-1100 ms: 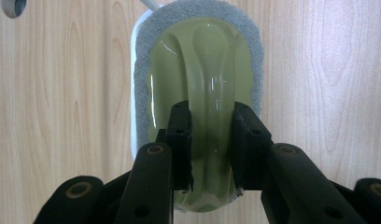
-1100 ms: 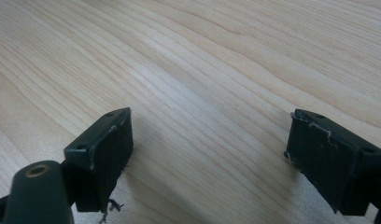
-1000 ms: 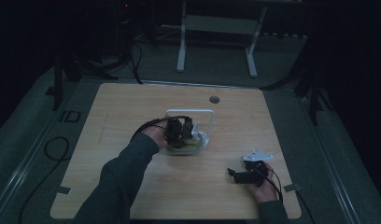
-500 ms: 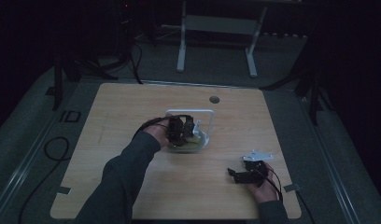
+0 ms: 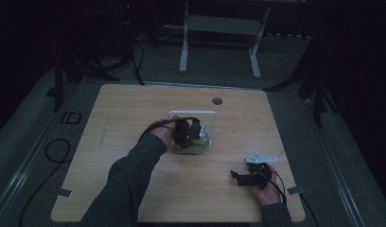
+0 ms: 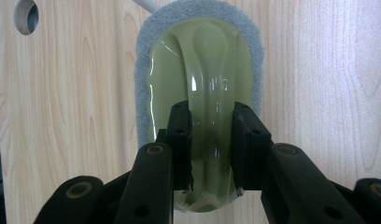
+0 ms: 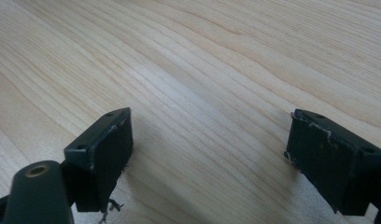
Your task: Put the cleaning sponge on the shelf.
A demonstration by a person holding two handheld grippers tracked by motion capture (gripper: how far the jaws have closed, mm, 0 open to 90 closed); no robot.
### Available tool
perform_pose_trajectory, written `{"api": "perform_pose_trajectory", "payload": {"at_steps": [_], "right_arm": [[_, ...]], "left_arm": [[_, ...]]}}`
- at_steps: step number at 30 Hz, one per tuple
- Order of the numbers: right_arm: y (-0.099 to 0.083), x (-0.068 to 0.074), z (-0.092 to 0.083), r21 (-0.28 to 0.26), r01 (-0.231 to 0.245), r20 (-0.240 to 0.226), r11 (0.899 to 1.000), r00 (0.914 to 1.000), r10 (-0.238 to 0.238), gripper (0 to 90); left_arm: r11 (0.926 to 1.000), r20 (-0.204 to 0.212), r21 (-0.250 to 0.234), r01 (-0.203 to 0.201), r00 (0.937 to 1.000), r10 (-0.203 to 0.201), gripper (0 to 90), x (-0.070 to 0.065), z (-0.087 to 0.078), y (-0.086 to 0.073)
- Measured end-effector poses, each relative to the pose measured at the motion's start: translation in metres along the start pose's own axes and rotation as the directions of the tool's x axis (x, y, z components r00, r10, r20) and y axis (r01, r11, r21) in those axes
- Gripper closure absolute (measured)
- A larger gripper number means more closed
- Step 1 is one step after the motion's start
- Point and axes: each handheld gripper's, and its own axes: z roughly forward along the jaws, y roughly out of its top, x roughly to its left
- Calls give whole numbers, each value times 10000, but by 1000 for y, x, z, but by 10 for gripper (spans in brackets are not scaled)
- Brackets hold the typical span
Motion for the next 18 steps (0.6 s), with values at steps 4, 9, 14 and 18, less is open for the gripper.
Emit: {"api": "perform_pose_trajectory", "payload": {"at_steps": [4, 9, 14, 18], "right_arm": [[0, 0, 0, 1, 1, 0, 10000, 10000, -1, 142], [0, 0, 0, -2, -16, 2, 10000, 10000, 16, 143], [0, 0, 0, 7, -12, 5, 10000, 10000, 12, 143], [0, 0, 0, 9, -17, 5, 10000, 10000, 17, 143]], "left_arm": [[10000, -4, 10, -32, 10000, 32, 719, 0, 1, 1], [10000, -2, 36, 4, 10000, -4, 718, 1, 4, 1], [10000, -45, 17, -38, 10000, 38, 719, 2, 8, 2], [10000, -45, 49, -48, 10000, 49, 719, 4, 10, 1]]}}
